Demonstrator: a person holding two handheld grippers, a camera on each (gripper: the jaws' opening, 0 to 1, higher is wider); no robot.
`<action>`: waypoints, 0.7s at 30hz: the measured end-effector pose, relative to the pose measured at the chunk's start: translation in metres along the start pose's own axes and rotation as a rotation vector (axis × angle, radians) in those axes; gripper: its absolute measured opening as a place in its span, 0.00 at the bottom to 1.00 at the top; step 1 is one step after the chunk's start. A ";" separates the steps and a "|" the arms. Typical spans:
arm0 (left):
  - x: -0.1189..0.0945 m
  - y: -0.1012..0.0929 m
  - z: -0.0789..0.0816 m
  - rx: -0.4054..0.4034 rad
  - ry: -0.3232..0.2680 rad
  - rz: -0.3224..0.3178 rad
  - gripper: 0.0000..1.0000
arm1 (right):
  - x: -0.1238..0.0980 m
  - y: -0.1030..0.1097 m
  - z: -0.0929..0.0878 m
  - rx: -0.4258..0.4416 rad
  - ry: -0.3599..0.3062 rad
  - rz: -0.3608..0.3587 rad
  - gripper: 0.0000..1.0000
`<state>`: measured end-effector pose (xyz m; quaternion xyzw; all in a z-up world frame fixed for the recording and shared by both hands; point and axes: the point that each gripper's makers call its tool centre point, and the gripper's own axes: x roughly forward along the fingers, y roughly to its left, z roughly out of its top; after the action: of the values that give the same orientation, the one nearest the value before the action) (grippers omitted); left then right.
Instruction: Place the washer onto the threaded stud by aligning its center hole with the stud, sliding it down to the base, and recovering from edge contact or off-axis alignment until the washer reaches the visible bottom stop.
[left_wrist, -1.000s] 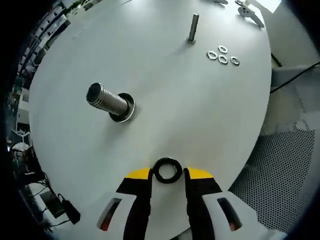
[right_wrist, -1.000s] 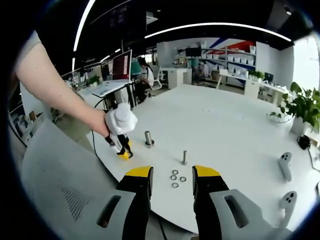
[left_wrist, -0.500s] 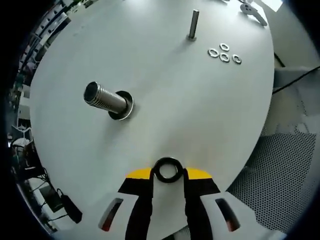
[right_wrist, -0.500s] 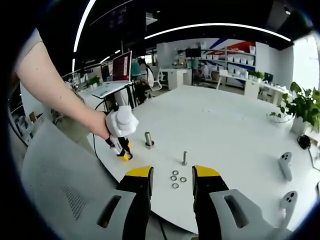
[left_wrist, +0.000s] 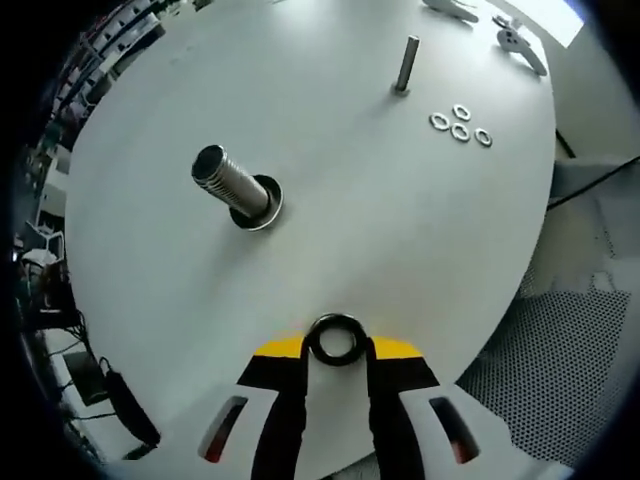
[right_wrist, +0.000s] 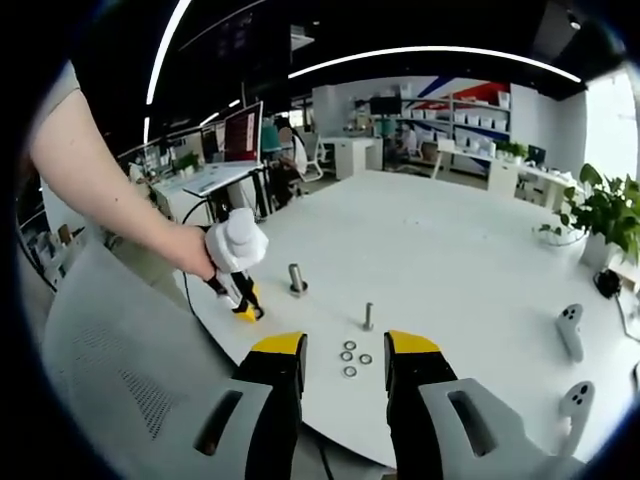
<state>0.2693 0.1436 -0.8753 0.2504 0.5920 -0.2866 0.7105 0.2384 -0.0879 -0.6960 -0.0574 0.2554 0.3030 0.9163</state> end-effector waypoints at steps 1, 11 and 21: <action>0.000 0.000 0.000 -0.011 -0.020 0.003 0.20 | 0.000 0.000 0.000 0.000 0.000 0.000 0.33; 0.000 -0.003 -0.001 -0.003 -0.081 0.017 0.20 | 0.000 0.000 -0.001 -0.002 0.006 0.001 0.33; -0.002 -0.003 -0.007 0.020 -0.089 0.010 0.19 | 0.000 0.000 -0.002 -0.002 0.011 0.001 0.33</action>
<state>0.2619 0.1472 -0.8742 0.2473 0.5555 -0.2997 0.7351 0.2373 -0.0882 -0.6981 -0.0600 0.2602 0.3034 0.9147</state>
